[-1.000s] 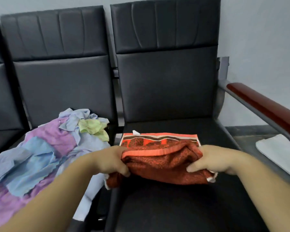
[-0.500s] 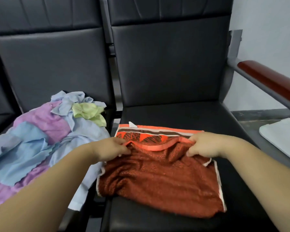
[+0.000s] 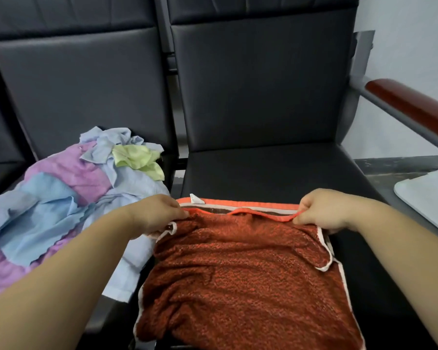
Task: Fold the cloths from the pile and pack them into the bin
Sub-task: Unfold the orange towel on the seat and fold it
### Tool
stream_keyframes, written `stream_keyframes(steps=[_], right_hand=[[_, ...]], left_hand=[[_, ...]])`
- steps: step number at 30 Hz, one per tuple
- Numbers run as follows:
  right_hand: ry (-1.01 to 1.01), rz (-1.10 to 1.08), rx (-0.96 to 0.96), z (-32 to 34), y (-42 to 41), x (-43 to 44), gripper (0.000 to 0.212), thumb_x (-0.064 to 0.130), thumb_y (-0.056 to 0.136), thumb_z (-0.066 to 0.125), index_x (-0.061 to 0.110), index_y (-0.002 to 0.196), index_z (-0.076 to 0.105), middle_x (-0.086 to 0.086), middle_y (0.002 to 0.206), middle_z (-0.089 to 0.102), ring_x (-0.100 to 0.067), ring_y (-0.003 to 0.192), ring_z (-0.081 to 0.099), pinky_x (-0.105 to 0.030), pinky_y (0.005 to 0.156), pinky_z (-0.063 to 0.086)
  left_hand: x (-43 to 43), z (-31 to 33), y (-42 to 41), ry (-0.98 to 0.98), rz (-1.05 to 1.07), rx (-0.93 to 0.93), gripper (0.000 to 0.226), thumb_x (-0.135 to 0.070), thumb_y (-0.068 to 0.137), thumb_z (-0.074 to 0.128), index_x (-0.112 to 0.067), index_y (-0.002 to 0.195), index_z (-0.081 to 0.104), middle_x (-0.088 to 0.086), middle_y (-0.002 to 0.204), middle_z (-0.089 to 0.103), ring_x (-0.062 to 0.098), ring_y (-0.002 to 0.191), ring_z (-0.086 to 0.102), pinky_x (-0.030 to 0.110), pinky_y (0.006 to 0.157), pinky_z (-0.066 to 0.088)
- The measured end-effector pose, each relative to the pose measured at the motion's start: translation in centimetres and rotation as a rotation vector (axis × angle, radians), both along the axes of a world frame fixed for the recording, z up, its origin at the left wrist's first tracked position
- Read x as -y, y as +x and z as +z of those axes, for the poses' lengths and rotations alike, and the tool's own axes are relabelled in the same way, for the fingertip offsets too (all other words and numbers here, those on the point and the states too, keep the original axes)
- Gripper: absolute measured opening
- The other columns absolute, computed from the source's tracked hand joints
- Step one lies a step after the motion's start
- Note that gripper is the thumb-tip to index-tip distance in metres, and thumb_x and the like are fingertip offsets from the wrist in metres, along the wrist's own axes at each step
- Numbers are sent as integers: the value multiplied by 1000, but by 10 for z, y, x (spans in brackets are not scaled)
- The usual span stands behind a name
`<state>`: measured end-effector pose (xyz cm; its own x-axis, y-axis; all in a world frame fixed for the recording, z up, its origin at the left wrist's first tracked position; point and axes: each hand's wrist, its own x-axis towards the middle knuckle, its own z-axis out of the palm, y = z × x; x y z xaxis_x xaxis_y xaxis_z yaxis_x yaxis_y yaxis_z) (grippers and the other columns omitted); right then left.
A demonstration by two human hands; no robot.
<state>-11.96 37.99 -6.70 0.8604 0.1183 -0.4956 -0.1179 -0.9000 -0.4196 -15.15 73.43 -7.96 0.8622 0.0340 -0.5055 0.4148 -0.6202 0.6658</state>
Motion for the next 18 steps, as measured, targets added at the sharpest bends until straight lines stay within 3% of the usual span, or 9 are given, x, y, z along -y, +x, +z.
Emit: stream_keyframes(steps=[3,9,12,15,18], right_hand=[[-55,-28,68,-5,3,1,18,30,89,77,12,89,75,-13,85,76,-23,68,66,-29,58,52],[33,-87,68,-7,6,1,20,36,89,78,16,86,77,-5,81,75,-21,71,67,-29,62,51],[64,-117,87,-7,9,1,20,34,90,76,15,83,77,-4,79,74,-23,73,67,-30,63,50],[57,-154,81,-9,12,3,21,29,92,73,8,87,76,-8,74,68,-22,65,60,-27,54,44],[17,-148,96,-9,14,4,23,29,94,70,7,91,76,-11,83,72,-27,73,67,-32,60,49]], left_hand=[[-2,-7,5,44,92,74,23,-25,97,66,-10,79,64,-5,44,51,8,36,46,18,37,34],[-3,-18,15,22,222,185,21,-24,93,69,-5,83,67,3,54,53,13,42,49,21,39,38],[-2,-21,21,-25,271,265,22,-22,96,66,-7,80,64,-1,54,48,10,41,44,19,36,33],[-3,-25,24,10,268,303,27,-26,98,63,-9,76,62,3,61,48,19,56,45,24,46,33],[-1,-28,26,97,246,315,31,-28,98,61,-5,79,64,6,64,53,22,60,49,28,51,36]])
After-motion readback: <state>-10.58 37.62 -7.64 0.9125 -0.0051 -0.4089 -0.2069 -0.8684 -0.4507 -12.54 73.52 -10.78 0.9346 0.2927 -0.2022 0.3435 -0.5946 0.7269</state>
